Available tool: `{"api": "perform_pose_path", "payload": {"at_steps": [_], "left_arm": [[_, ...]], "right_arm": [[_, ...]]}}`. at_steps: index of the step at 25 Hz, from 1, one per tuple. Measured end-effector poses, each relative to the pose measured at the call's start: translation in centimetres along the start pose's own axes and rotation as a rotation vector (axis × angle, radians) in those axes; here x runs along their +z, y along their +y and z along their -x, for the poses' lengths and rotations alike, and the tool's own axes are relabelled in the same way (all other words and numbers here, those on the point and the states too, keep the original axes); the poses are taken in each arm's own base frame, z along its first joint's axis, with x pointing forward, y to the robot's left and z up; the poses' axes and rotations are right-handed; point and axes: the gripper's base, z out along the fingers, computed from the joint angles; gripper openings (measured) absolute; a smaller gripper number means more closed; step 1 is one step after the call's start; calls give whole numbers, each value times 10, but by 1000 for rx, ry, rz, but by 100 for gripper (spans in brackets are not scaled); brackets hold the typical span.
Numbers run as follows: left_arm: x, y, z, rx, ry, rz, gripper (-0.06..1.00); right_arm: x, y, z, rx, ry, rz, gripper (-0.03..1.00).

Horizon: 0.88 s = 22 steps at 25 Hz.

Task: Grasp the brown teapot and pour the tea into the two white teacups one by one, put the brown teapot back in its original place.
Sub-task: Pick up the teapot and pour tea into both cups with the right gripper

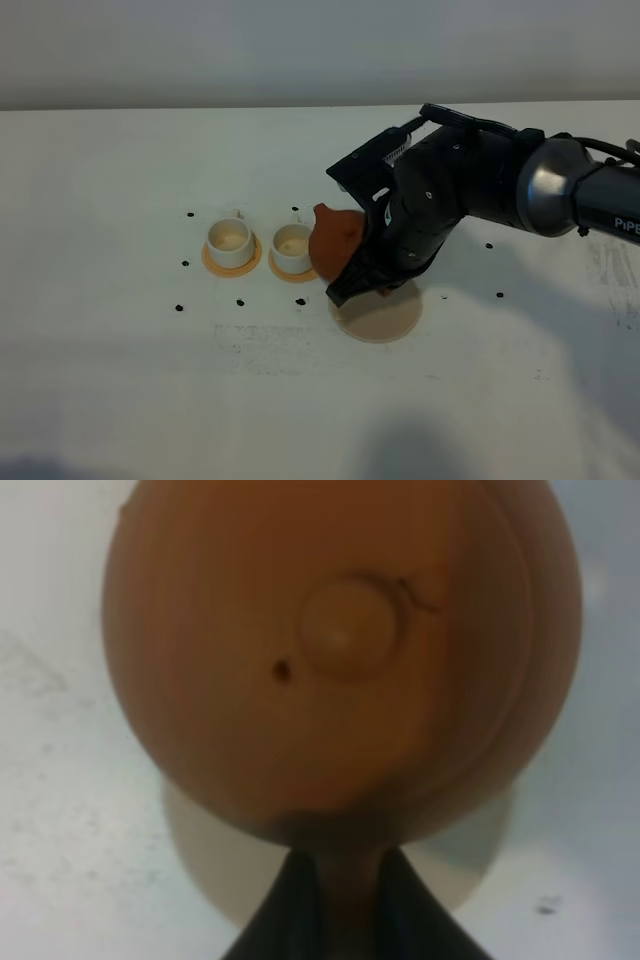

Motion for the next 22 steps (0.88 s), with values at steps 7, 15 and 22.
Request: {"api": "perform_pose_path", "payload": {"at_steps": [7,15,22], "left_arm": [[0,0,0,1,0,0,59],[0,0,0,1,0,0,59],[0,0,0,1,0,0,59]], "right_arm": [[0,-2,0,-105,7,-63,8],[6,-8,1,-200,23,-141,8],[2,-13,8,-274,-7,-209,8]]}}
